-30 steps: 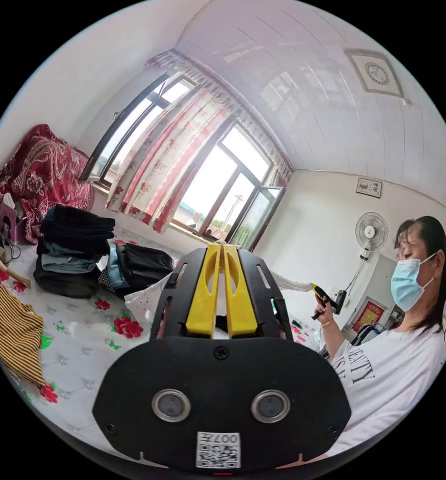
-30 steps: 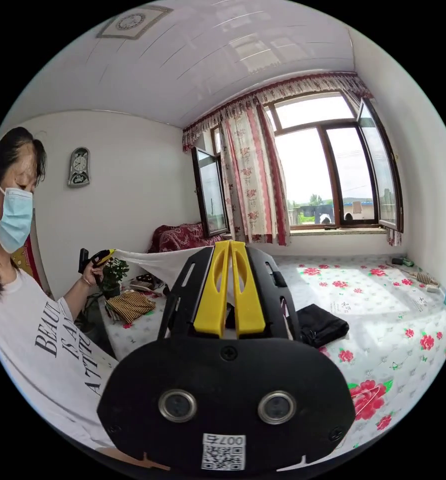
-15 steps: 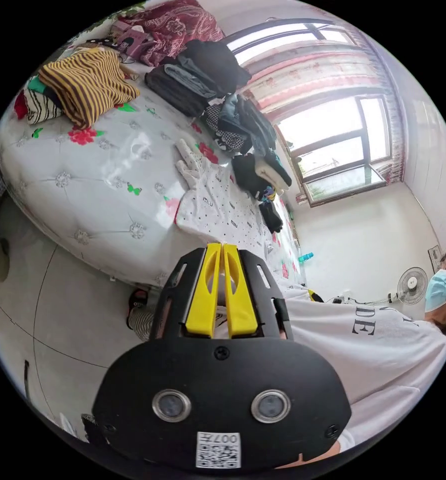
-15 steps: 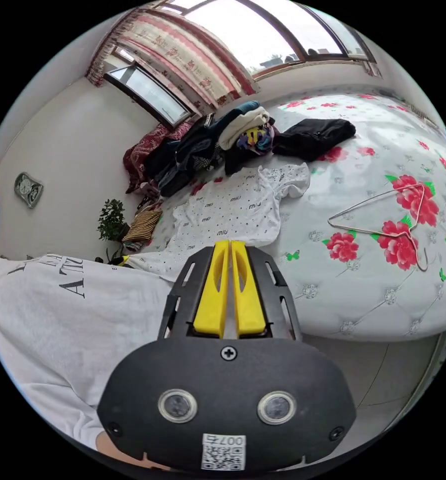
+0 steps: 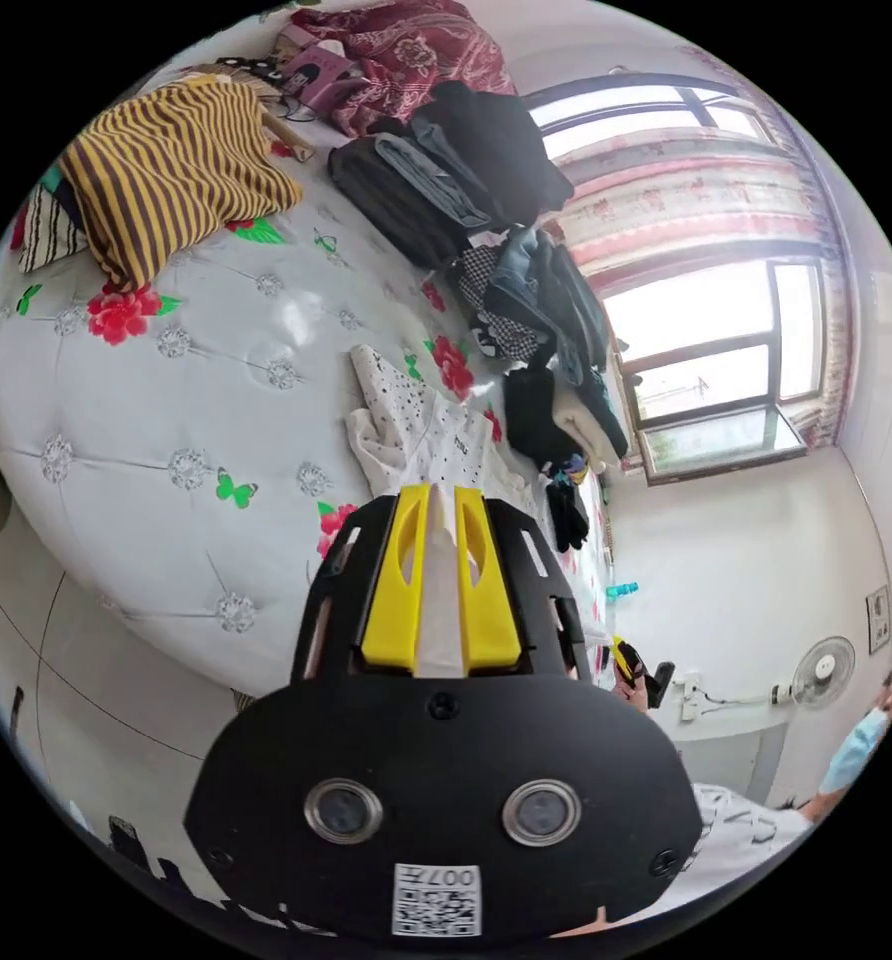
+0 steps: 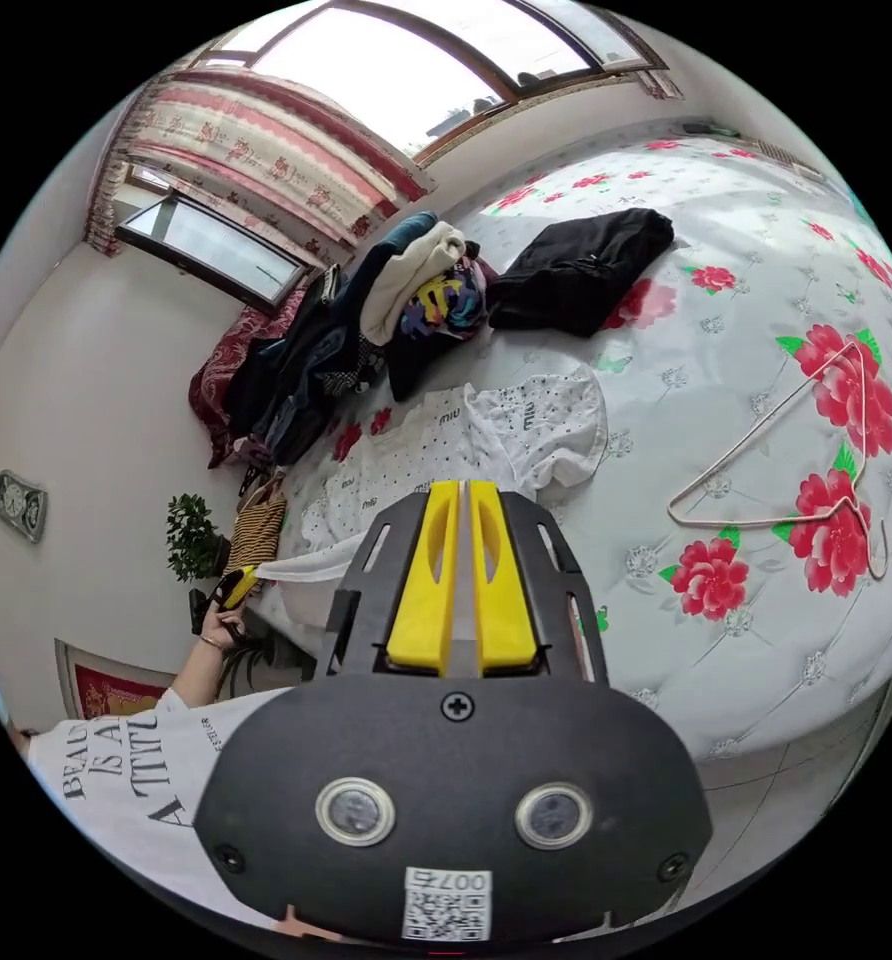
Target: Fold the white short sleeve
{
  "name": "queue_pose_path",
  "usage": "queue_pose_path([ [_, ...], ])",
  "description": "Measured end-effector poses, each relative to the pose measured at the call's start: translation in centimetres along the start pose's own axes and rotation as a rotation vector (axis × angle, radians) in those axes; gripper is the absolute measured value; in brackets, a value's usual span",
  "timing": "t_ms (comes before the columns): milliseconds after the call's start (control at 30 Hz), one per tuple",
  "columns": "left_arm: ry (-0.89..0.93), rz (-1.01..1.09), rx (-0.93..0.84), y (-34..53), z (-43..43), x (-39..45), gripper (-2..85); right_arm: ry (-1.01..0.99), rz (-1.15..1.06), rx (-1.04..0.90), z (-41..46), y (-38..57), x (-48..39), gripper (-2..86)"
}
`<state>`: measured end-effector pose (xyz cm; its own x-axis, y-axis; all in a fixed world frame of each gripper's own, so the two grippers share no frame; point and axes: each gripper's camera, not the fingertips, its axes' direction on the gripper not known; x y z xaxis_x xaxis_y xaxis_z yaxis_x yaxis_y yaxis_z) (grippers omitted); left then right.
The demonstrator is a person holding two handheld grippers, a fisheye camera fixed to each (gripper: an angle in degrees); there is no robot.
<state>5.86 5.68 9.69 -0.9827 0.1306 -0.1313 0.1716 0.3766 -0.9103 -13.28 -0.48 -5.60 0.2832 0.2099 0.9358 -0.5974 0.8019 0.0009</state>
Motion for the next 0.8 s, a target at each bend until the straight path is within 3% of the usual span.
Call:
queue_pose_path([
  [67, -0.002, -0.074, -0.005, -1.2, 1.9, -0.2, 9.1, 0.076, 0.013, -0.047, 2.6, -1.1, 0.4, 1.9],
  [167, -0.056, -0.005, 0.031, -1.1, 2.1, 0.8, 11.1, 0.127, -0.019, -0.073, 4.6, 0.1, 1.5, 2.9],
  [233, -0.213, 0.096, -0.018, 0.7, 2.3, 1.0, 11.1, 0.158, -0.046, -0.112, 6.0, 2.6, 3.3, 3.3],
  [467, -0.363, 0.185, -0.209, 5.4, 6.4, 0.3, 10.6, 0.152, 0.006, -0.188, 10.4, 5.2, 8.0, 2.7],
  [633, -0.531, 0.210, -0.272, 4.4, 10.4, 2.4, 1.2, 0.233, -0.091, -0.338, 16.4, 4.8, 7.4, 0.7],
  [800, -0.435, 0.291, -0.227, 3.2, 7.7, 5.4, -0.7, 0.127, -0.204, -0.183, 12.3, 4.4, 6.3, -0.1],
])
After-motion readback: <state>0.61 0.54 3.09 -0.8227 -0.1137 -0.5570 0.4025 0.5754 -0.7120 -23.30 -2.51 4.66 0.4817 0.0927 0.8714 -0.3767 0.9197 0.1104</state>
